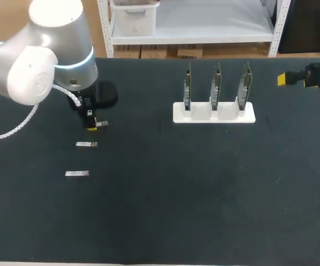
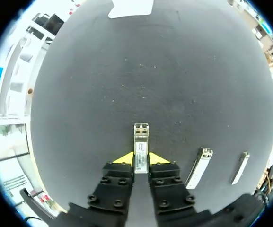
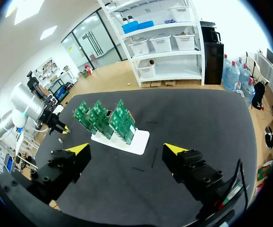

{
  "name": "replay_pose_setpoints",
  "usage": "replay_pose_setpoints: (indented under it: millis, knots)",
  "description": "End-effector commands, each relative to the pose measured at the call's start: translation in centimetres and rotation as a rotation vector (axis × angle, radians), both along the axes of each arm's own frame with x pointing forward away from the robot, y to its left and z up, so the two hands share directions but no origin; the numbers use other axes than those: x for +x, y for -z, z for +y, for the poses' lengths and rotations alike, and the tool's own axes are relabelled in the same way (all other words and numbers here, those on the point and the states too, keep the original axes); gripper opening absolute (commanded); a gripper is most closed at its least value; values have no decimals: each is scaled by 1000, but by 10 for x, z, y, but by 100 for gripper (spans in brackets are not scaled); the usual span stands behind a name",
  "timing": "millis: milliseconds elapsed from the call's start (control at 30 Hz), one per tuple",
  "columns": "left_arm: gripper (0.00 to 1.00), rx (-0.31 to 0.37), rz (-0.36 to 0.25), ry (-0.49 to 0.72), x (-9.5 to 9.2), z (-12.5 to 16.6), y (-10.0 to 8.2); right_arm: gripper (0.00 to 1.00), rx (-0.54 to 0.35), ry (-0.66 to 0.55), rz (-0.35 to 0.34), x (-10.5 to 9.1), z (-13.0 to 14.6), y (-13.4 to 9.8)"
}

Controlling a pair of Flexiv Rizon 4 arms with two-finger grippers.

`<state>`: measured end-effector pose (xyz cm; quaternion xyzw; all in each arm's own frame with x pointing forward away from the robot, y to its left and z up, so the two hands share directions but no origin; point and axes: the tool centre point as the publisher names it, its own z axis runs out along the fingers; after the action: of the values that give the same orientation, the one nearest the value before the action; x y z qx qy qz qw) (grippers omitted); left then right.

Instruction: Pick up the optical module with the left hand, and insert it into the network port with the right hand.

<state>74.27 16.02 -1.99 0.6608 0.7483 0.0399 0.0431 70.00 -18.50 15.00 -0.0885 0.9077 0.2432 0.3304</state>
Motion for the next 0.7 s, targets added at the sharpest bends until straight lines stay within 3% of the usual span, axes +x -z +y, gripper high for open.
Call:
replay_pose_setpoints:
  millis: [33,167,367,467,567,633,700]
  knots:
    - [0,-70,-31,-76,4,3,-6,100,0,0,0,0,0,0]
    - [0,-215,-59,-225,17,0,-28,100,0,0,0,0,0,0]
    - [0,-510,-153,-495,43,-6,-81,100,0,0,0,0,0,0]
    - [0,-672,-221,-569,52,-10,-109,100,0,0,0,0,0,0]
    - [0,-855,-246,-614,57,-14,-140,100,0,0,0,0,0,0]
    - [0,-898,-304,-618,60,-19,-155,100,0,0,0,0,0,0]
    - [0,-980,-316,-611,60,-27,-171,100,0,0,0,0,0,0]
